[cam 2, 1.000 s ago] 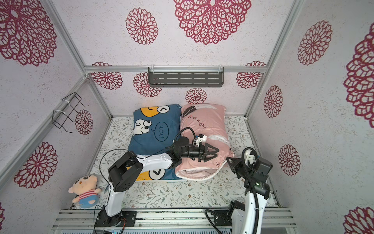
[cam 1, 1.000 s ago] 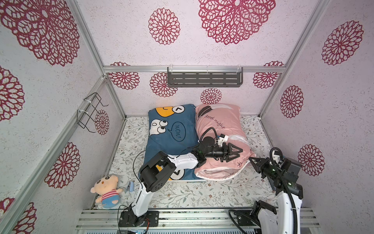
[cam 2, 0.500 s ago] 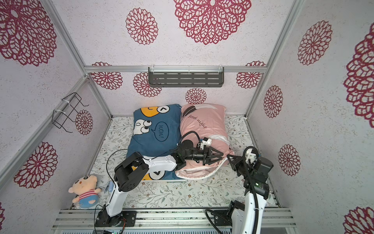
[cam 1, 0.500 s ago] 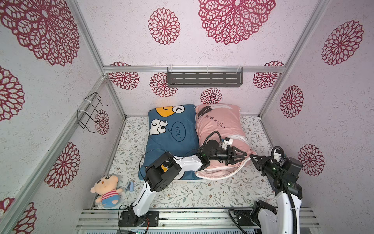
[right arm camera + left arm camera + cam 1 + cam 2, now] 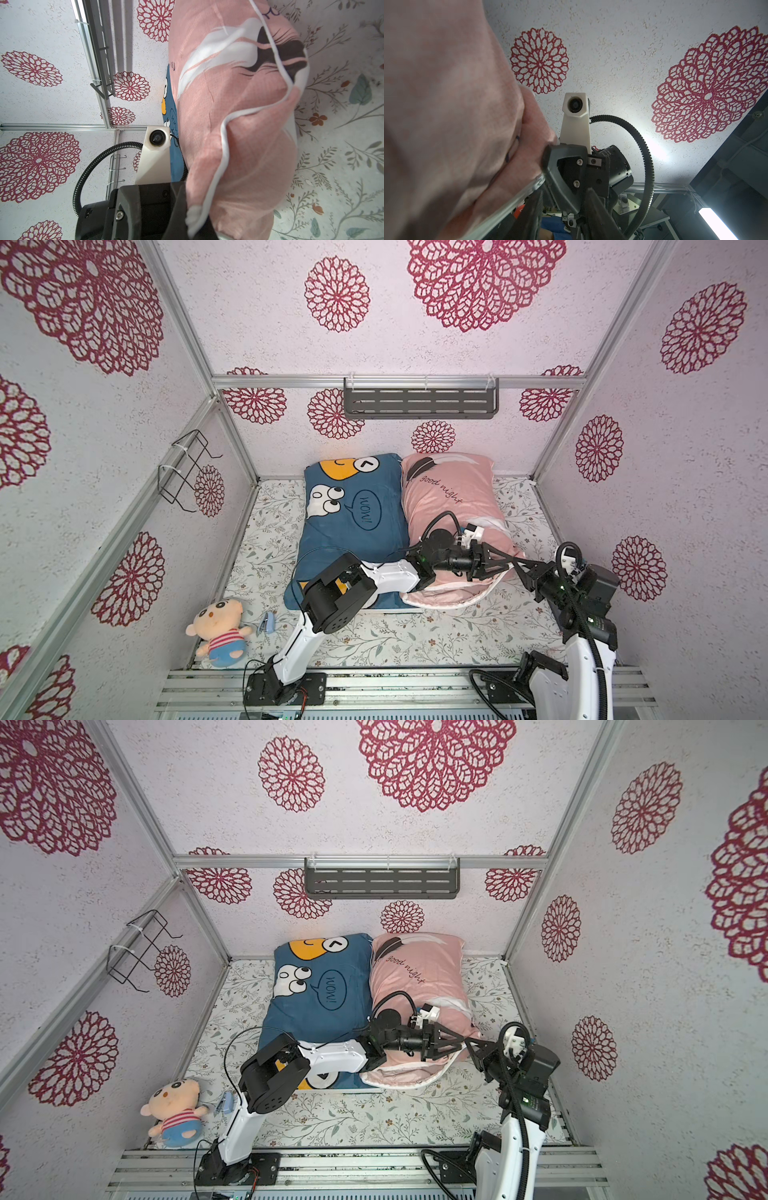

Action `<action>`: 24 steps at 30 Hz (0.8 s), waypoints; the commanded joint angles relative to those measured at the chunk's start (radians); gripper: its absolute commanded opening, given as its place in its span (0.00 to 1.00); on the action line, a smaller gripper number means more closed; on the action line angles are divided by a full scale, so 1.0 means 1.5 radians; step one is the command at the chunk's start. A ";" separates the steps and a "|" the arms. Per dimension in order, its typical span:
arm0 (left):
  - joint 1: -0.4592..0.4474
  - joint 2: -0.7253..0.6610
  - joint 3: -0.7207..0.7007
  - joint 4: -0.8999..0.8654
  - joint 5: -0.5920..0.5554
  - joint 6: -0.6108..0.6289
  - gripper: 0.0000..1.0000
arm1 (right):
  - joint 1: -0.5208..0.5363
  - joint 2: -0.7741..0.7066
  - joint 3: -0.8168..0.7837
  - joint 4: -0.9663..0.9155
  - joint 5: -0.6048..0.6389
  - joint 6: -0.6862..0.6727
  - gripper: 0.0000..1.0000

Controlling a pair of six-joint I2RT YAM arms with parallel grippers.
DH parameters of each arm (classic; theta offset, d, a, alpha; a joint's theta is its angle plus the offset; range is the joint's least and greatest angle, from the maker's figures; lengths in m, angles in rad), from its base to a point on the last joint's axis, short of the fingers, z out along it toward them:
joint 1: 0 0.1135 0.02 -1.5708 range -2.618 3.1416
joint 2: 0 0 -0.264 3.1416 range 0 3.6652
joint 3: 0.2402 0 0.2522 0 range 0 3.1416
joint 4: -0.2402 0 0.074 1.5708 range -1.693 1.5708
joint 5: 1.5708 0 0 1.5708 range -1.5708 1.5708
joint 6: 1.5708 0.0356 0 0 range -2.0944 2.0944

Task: Zip up pillowcases
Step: Zip the zipper on the pillowcase.

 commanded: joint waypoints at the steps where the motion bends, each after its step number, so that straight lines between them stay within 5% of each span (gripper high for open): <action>1: 0.007 -0.005 -0.024 0.015 -0.005 -0.003 0.38 | -0.007 -0.012 0.035 0.010 -0.028 -0.007 0.00; 24: 0.004 0.012 0.010 0.003 -0.005 0.000 0.36 | -0.010 -0.026 0.007 0.022 -0.045 0.005 0.00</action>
